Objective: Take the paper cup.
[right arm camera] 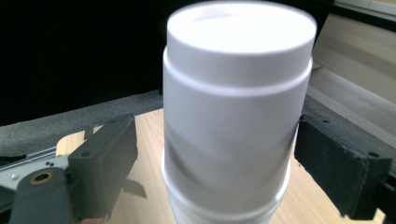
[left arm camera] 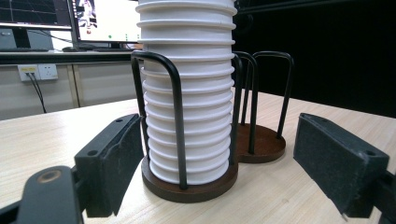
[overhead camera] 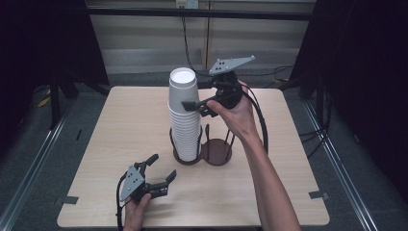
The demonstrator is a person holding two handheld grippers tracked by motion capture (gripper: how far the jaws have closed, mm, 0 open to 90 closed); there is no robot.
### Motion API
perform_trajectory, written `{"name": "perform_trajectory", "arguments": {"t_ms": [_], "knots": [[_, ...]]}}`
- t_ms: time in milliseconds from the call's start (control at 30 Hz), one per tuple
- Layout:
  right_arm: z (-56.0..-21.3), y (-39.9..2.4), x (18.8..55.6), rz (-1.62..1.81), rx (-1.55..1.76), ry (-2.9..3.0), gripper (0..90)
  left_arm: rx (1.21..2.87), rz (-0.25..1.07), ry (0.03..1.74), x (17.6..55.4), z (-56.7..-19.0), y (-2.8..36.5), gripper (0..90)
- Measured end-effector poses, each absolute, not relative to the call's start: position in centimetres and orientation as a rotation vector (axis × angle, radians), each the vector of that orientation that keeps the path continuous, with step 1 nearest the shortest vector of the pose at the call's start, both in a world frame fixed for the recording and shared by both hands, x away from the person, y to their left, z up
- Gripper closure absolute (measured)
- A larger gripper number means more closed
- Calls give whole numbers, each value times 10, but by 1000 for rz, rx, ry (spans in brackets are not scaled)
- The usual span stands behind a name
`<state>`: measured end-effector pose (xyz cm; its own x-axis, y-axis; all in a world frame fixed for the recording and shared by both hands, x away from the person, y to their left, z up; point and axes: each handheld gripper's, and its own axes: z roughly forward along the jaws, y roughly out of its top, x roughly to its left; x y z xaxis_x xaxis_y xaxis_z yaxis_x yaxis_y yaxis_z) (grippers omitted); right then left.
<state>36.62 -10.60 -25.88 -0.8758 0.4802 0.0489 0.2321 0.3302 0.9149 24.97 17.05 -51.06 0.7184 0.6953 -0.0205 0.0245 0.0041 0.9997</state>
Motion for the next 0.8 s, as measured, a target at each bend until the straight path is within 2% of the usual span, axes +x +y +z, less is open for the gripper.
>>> {"name": "perform_trajectory", "arguments": {"t_ms": [633, 800], "knots": [[-249, -83, 388, 1532, 645, 2394, 131, 1491, 583, 622, 250, -511, 170, 158], [-250, -76, 390, 1521, 640, 2376, 181, 1492, 585, 623, 250, -511, 171, 158]]}}
